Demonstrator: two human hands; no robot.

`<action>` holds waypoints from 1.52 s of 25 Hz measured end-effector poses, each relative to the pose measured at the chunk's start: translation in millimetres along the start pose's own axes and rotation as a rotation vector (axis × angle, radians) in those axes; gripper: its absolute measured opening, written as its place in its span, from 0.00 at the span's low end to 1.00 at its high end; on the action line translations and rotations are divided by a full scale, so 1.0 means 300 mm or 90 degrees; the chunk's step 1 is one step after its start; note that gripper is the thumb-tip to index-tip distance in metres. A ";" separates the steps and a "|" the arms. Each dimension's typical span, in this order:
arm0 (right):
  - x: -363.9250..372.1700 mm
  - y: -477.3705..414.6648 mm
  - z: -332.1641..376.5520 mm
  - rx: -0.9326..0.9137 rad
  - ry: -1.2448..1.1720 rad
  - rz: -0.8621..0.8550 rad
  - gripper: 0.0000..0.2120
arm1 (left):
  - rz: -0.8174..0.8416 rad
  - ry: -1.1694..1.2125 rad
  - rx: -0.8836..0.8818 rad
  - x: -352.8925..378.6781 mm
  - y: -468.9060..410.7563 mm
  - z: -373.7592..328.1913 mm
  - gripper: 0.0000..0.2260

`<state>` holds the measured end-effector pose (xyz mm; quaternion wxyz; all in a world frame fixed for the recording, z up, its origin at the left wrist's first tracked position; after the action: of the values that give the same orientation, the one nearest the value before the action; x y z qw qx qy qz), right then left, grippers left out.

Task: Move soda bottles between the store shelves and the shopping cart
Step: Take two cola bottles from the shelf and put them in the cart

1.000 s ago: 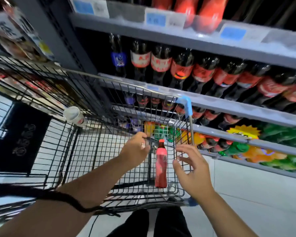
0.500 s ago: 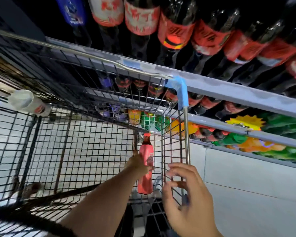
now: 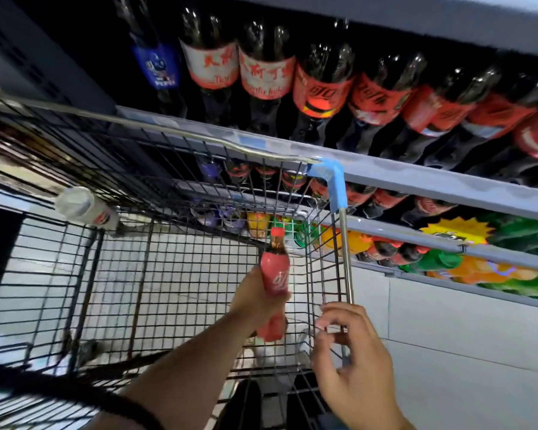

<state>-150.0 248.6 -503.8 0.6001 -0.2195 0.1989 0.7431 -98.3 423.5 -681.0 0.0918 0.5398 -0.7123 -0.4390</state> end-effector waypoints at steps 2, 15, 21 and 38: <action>-0.002 0.003 0.014 0.034 -0.040 0.028 0.10 | 0.000 0.020 0.069 -0.130 0.138 -0.120 0.23; -0.458 -0.126 0.823 -0.135 -0.338 -0.023 0.30 | 0.193 0.089 0.638 -0.616 1.095 -0.993 0.31; -0.855 -0.177 1.103 -0.248 -0.219 -0.199 0.25 | 0.025 -0.136 0.819 -0.772 1.345 -1.418 0.31; -1.288 -0.772 1.456 -0.385 -0.120 -0.351 0.22 | -0.659 -0.111 1.002 -1.248 1.284 -1.984 0.10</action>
<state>109.6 228.4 67.0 0.7005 -0.3620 -0.1499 0.5965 146.2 440.5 82.2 -0.5584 0.6611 -0.4804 0.1429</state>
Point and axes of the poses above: each hand's wrist, its own y-axis away from the middle knuckle, its own x-axis out of the palm, z = x × y, the point moved 7 cm from there along -y, towards the middle knuckle, and after that the axes turned 12 degrees about z, right-handed, at the moved point
